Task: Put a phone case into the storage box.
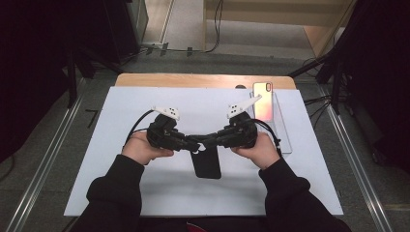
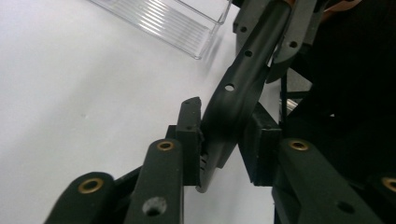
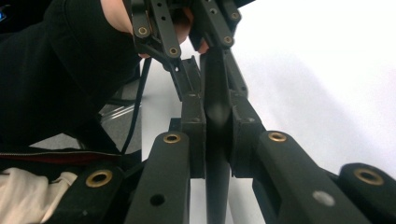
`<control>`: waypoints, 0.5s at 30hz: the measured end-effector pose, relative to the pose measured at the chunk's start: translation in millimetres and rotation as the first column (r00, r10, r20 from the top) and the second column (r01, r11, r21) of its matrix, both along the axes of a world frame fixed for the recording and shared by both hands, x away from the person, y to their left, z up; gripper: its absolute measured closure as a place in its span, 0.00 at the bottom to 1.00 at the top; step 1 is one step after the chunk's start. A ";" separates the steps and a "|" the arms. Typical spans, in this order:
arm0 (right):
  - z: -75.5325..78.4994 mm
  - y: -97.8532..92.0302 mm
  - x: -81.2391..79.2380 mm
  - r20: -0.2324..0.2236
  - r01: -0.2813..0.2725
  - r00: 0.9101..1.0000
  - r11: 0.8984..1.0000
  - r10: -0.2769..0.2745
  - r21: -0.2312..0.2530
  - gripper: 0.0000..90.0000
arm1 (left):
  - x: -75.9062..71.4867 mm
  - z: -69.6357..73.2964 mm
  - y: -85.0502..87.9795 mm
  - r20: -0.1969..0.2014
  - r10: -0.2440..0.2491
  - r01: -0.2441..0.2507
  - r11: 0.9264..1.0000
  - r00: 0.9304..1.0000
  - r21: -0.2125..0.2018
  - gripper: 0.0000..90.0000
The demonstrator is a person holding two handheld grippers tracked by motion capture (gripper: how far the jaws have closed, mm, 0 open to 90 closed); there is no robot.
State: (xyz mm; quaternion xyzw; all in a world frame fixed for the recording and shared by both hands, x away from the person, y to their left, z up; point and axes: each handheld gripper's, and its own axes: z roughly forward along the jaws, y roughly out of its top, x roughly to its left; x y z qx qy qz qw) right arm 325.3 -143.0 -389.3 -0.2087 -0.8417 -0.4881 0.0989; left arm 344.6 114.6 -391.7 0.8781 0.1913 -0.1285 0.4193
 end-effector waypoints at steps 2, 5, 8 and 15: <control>0.5 -0.9 0.8 0.003 0.017 1.000 1.000 -0.017 -0.001 0.83 | -1.1 2.0 -0.3 0.015 0.002 -0.002 1.000 1.000 0.002 0.83; 2.1 -3.6 1.4 0.001 0.052 0.999 0.999 -0.052 0.017 0.77 | -0.3 3.5 0.0 -0.008 -0.005 0.005 1.000 1.000 -0.019 0.84; 5.5 -3.1 -1.7 0.046 0.088 0.995 0.996 -0.089 0.017 0.62 | -1.2 6.7 -0.7 -0.022 0.014 -0.014 1.000 1.000 0.003 0.85; 11.4 -1.5 -5.9 0.097 0.208 0.974 0.978 -0.206 -0.002 0.35 | -2.3 13.8 -0.1 -0.017 0.061 -0.060 0.998 0.998 0.037 0.85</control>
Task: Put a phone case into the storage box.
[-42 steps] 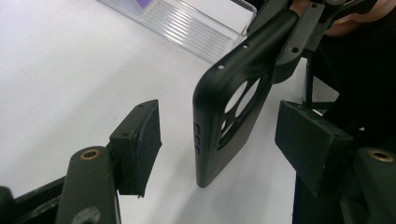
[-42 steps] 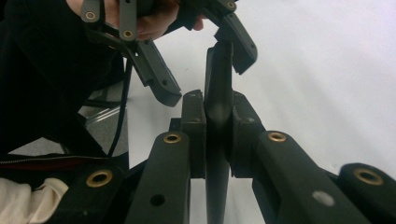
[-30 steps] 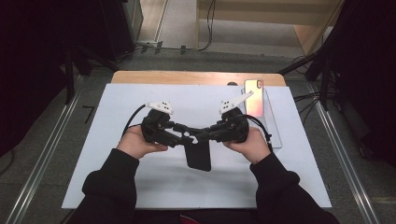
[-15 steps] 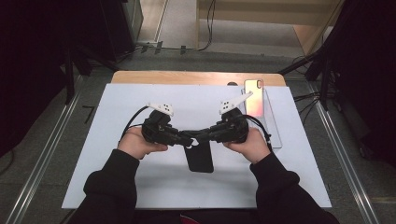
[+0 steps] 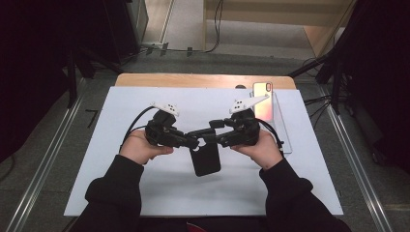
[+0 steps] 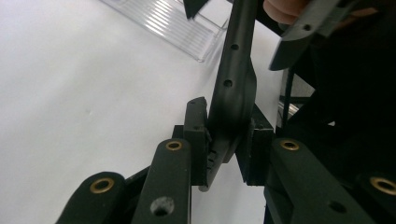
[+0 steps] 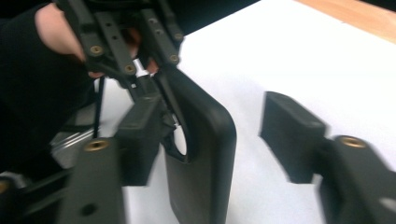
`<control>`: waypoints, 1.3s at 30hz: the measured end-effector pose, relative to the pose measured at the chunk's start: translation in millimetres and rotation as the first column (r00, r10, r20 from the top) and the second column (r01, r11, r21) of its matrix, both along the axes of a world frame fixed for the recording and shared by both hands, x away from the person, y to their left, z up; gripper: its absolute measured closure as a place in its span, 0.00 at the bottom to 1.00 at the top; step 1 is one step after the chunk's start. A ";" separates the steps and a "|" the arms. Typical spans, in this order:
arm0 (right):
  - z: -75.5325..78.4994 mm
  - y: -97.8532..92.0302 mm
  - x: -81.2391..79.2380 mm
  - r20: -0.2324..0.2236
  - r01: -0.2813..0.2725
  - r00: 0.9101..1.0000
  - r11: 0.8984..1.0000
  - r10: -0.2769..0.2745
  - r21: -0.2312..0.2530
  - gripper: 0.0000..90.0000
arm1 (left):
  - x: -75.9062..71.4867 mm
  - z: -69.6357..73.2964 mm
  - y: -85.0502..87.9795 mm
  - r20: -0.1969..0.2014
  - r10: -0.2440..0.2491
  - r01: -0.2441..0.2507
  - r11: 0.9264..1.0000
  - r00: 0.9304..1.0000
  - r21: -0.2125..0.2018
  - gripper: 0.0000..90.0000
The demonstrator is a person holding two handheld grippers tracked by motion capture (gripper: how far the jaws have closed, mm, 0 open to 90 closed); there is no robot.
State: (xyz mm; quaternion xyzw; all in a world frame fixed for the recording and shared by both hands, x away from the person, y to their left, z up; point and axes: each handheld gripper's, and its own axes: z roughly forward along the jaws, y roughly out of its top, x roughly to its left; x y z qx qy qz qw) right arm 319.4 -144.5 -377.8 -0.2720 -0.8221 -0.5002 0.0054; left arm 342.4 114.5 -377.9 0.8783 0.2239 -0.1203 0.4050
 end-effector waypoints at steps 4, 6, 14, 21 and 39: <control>1.8 -0.8 -1.3 0.011 0.063 0.998 0.998 -0.064 0.006 0.29 | 0.5 1.3 1.9 -0.003 0.024 -0.024 1.000 1.000 0.014 0.85; 2.5 -2.2 -1.5 0.020 0.080 0.997 0.997 -0.080 0.005 0.27 | 2.3 2.6 3.2 -0.023 0.072 -0.071 0.997 0.997 0.023 0.85; -5.8 1.9 -0.9 0.008 0.140 0.990 0.990 -0.140 0.005 0.00 | 6.5 10.2 9.0 -0.059 0.240 -0.237 0.970 0.969 0.052 0.84; -16.0 12.1 -5.0 -0.004 0.170 0.985 0.985 -0.170 -0.015 0.00 | 4.9 19.3 10.7 -0.066 0.356 -0.353 0.934 0.932 0.062 0.84; -33.6 40.4 -15.4 0.051 0.297 0.955 0.951 -0.293 -0.085 0.00 | -3.4 25.0 -3.5 -0.077 0.407 -0.401 0.912 0.910 0.082 0.84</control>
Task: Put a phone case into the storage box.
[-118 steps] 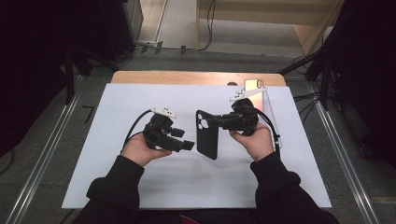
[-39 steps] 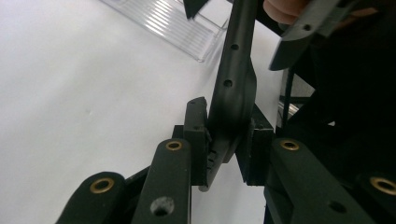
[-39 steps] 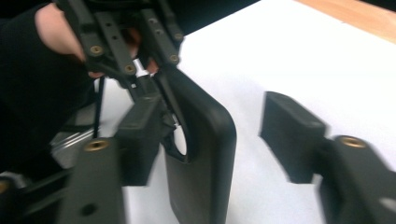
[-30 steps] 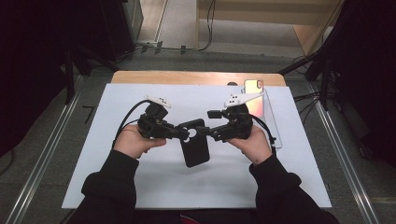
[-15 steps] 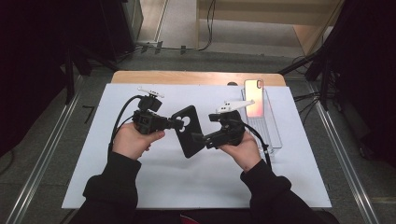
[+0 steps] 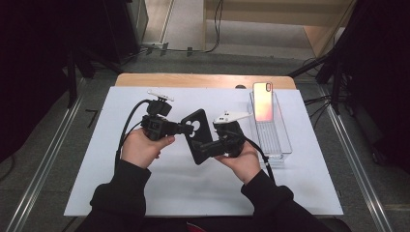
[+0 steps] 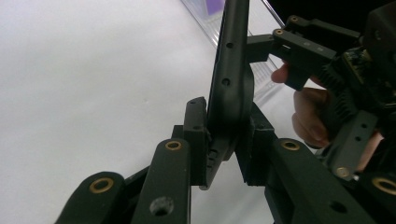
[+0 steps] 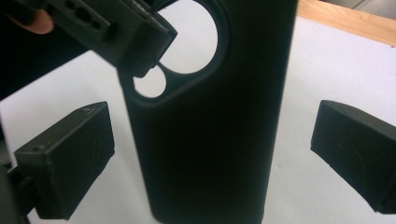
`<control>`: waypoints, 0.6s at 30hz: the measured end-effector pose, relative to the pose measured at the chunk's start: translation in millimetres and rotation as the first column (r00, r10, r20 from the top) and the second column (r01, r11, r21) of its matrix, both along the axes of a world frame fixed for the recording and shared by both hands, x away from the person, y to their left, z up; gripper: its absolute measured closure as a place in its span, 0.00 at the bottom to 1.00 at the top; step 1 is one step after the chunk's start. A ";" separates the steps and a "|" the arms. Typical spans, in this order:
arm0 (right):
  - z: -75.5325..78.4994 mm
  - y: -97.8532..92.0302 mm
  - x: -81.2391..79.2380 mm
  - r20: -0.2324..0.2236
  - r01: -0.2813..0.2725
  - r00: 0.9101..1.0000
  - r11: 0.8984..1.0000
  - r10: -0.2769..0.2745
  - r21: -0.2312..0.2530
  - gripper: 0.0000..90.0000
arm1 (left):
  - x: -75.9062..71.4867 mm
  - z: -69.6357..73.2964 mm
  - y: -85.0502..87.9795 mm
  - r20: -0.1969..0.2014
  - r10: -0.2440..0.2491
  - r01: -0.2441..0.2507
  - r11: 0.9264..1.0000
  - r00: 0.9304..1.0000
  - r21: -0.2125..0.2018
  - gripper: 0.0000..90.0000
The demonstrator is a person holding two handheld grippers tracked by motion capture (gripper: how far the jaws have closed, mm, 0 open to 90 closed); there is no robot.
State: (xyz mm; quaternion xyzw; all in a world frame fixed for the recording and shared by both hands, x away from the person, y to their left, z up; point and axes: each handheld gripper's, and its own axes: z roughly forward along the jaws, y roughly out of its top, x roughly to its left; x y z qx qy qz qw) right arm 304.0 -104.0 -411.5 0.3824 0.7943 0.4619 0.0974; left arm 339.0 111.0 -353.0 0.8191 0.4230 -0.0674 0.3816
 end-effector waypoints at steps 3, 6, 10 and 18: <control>-2.5 3.6 0.2 -0.001 0.002 1.000 1.000 -0.002 -0.006 0.00 | -1.9 0.3 -4.0 -0.010 -0.011 0.011 1.000 1.000 -0.006 0.84; -3.3 6.9 -0.4 0.001 0.008 1.000 1.000 -0.008 -0.006 0.00 | -3.7 -0.3 -8.1 -0.006 -0.016 0.016 1.000 1.000 0.002 0.84; -4.1 10.1 -2.1 0.026 0.026 0.999 1.000 -0.025 -0.016 0.04 | -4.7 -2.2 -11.7 -0.013 -0.023 0.023 1.000 1.000 0.009 0.84; -5.2 10.2 -3.2 0.046 0.033 0.998 0.999 -0.032 -0.019 0.14 | -6.1 -2.6 -14.0 0.003 -0.043 0.043 0.999 0.999 0.009 0.81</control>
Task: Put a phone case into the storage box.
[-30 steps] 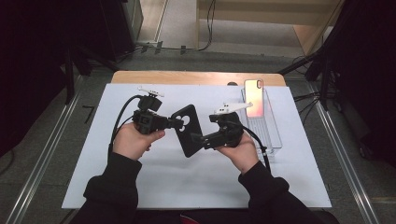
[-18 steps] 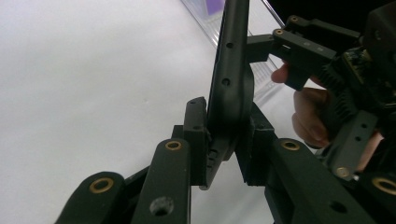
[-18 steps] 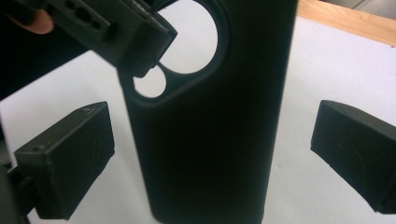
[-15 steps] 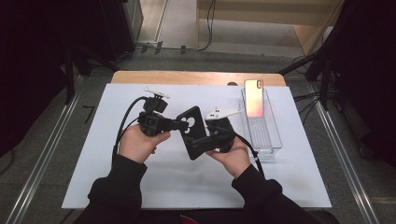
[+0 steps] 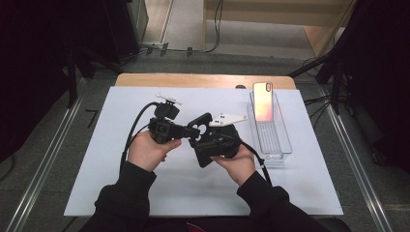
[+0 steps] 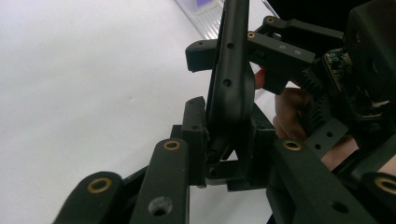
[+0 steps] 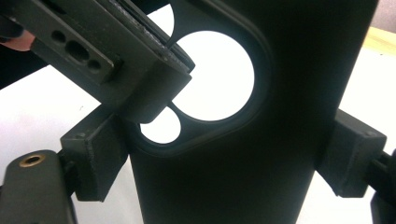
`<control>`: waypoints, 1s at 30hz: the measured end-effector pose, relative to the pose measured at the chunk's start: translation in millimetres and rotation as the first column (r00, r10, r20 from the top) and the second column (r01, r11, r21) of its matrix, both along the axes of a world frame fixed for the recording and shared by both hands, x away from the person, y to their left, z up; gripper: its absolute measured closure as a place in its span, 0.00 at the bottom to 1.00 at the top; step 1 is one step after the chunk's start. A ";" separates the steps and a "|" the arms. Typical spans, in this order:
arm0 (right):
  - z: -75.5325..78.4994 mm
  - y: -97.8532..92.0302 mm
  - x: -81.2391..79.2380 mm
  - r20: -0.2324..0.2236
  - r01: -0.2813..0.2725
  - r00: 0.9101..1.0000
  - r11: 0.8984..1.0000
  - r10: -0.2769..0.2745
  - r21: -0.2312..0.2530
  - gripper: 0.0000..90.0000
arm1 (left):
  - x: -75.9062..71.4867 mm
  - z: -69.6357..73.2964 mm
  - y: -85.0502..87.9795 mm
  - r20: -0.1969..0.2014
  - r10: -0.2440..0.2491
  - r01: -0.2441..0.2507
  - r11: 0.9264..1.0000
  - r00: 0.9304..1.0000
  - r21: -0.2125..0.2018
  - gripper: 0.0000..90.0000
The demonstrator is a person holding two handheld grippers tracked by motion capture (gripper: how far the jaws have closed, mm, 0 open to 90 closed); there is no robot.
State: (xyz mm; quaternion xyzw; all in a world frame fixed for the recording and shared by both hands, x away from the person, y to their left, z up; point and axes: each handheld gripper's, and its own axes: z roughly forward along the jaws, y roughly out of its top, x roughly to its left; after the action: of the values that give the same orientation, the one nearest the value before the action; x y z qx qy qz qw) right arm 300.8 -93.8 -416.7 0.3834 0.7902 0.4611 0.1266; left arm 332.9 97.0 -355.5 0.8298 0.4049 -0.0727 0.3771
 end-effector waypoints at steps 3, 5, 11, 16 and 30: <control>0.2 -1.9 0.9 -0.004 0.003 1.000 1.000 -0.003 0.002 0.14 | -1.2 3.6 0.9 -0.006 -0.006 0.006 1.000 1.000 -0.019 0.67; -0.8 -4.2 2.7 -0.010 0.005 1.000 1.000 -0.005 0.004 0.14 | -2.3 6.5 2.0 -0.011 -0.010 0.010 1.000 1.000 -0.024 0.60; -4.8 -13.3 9.2 -0.029 0.012 1.000 1.000 -0.012 0.000 0.14 | -4.8 9.0 7.5 0.015 -0.062 0.062 0.998 0.998 -0.023 0.44; -4.9 -22.5 14.0 -0.038 -0.004 0.999 1.000 0.004 0.010 0.14 | -6.4 3.7 12.7 0.060 -0.099 0.099 0.995 0.993 0.002 0.39; 4.9 -46.6 21.1 -0.060 -0.049 0.997 0.998 0.052 0.051 0.14 | -10.2 -35.7 32.1 0.103 -0.140 0.139 0.990 0.985 0.022 0.34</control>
State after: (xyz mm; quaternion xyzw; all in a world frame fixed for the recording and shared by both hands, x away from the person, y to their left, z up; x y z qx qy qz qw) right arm 322.0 -140.4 -411.8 0.3804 0.7914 0.4716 0.0813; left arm 322.7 129.1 -391.2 0.8615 0.3262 -0.0527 0.3855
